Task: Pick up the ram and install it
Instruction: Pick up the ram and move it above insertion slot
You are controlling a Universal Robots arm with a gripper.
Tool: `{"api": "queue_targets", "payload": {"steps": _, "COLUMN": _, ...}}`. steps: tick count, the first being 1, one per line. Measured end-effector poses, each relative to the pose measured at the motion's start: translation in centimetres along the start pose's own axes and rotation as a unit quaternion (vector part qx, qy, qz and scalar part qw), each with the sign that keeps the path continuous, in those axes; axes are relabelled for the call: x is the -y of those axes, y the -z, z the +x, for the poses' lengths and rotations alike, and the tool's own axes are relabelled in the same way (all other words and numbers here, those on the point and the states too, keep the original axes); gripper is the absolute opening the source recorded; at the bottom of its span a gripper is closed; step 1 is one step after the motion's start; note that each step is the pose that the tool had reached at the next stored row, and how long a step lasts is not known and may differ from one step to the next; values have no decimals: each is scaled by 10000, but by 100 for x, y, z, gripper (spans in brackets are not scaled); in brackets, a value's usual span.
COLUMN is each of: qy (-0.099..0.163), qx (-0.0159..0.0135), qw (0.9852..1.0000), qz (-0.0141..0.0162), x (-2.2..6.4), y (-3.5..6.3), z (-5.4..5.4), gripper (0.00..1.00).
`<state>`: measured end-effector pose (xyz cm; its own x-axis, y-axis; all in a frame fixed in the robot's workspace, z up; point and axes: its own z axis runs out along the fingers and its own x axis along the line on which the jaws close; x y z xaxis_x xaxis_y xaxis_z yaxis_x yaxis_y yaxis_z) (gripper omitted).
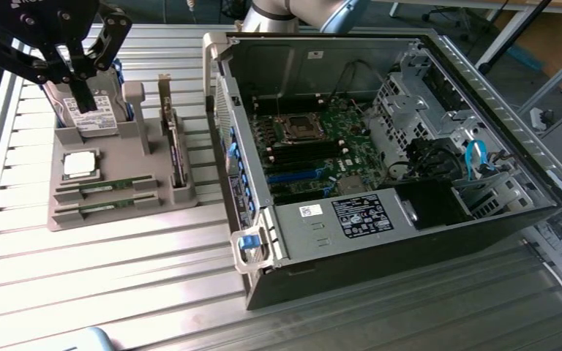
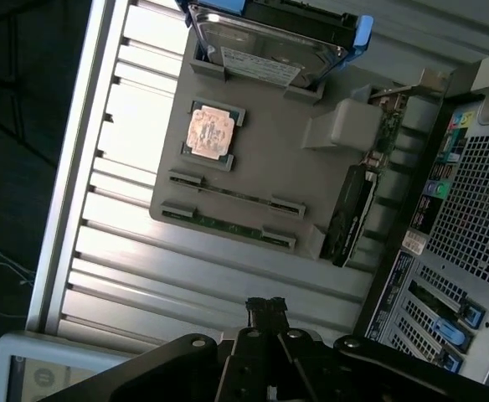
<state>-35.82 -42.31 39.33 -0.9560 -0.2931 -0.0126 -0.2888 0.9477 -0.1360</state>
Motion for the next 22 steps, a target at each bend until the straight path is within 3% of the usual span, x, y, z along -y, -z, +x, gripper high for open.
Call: {"api": "queue_targets", "payload": {"steps": 22, "qy": 107, "qx": -19, "qw": 9999, "qz": 105, "x": 0, "y": 0, "z": 1, "gripper": 10}}
